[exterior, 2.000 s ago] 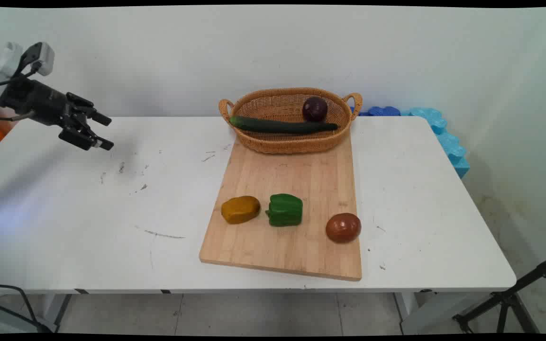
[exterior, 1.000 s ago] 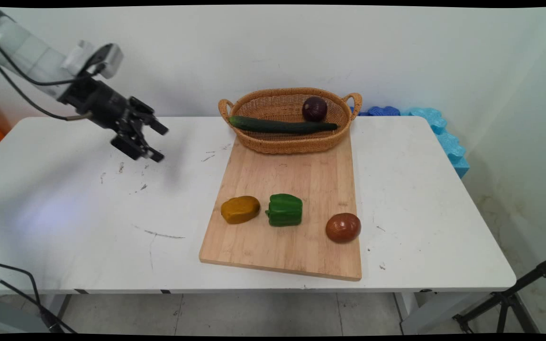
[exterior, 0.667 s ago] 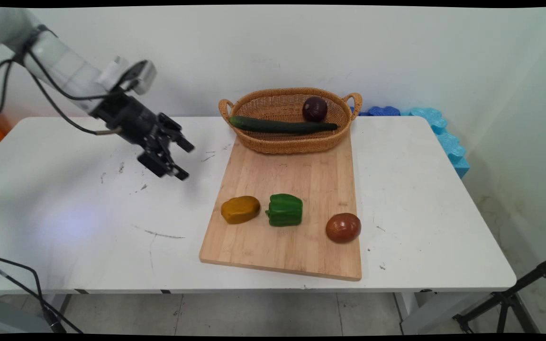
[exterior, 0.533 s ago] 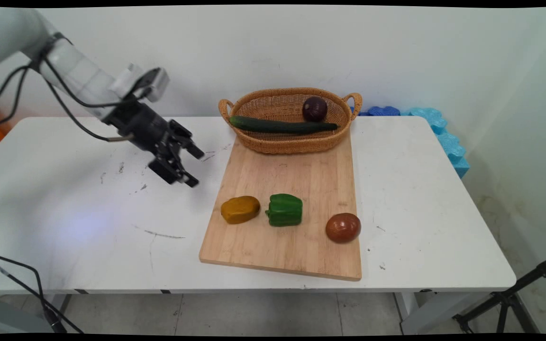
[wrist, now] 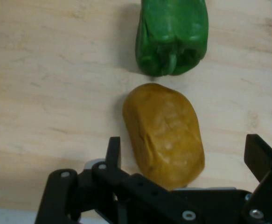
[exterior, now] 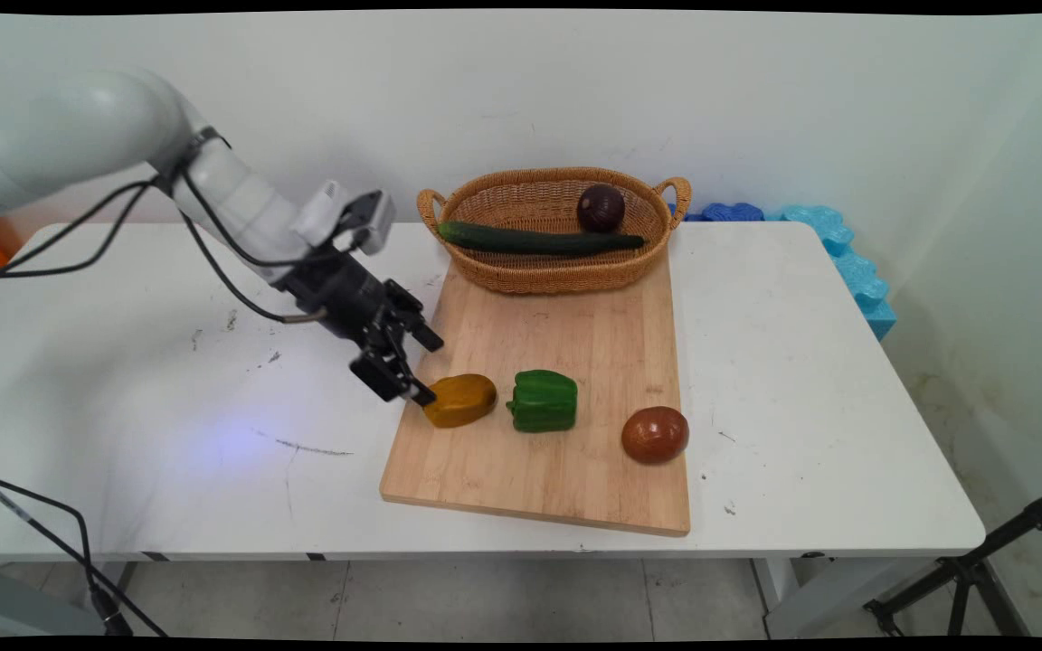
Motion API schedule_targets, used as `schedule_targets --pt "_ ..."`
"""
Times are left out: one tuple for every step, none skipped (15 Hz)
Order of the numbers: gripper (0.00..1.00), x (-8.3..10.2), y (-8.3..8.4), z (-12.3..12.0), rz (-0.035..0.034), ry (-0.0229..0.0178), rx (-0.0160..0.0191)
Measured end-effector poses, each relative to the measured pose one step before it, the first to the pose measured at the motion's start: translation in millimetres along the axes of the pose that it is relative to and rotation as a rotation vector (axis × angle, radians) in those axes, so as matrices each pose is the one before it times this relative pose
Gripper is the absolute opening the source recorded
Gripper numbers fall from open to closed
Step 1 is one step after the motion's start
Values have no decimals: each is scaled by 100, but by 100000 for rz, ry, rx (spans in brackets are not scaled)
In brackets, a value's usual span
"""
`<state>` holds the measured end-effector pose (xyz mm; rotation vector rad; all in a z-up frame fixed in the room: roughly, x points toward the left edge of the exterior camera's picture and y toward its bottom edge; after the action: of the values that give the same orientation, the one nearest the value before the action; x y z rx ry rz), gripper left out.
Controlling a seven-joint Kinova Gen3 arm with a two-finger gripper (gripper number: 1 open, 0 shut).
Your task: Pick up the potato from the cutting board, then place the picked object in the vegetable basket
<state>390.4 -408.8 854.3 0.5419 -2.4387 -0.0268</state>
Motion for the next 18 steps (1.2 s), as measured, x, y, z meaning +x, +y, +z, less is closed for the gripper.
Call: schedule_targets --pt "100 47 -16 450 -37 -110 47" --pt "100 98 -54 873 6 -145 254" --pt "100 66 -58 689 95 -176 272" --pt "100 57 -65 756 195 -239 374" --pt "100 20 -53 626 191 -226 368" --pt "100 11 -30 328 127 -125 212" --pt "100 3 -26 338 122 -148 230" --pt "100 -5 -25 464 205 -197 333" --pt "0 -17 -17 397 245 -183 339" --pt "0 -23 -9 446 378 -226 374" --pt "0 -30 -2 280 336 -164 239" --pt "0 -7 1 137 309 -73 118" --pt "0 -20 2 179 519 -155 118" --pt "0 -5 -10 113 565 -132 104" --pt "0 -53 2 27 649 -150 186" --pt "0 58 -43 6 646 -115 54" --pt "0 32 -37 -62 414 -55 108" --pt "0 74 -73 -113 611 -72 185"
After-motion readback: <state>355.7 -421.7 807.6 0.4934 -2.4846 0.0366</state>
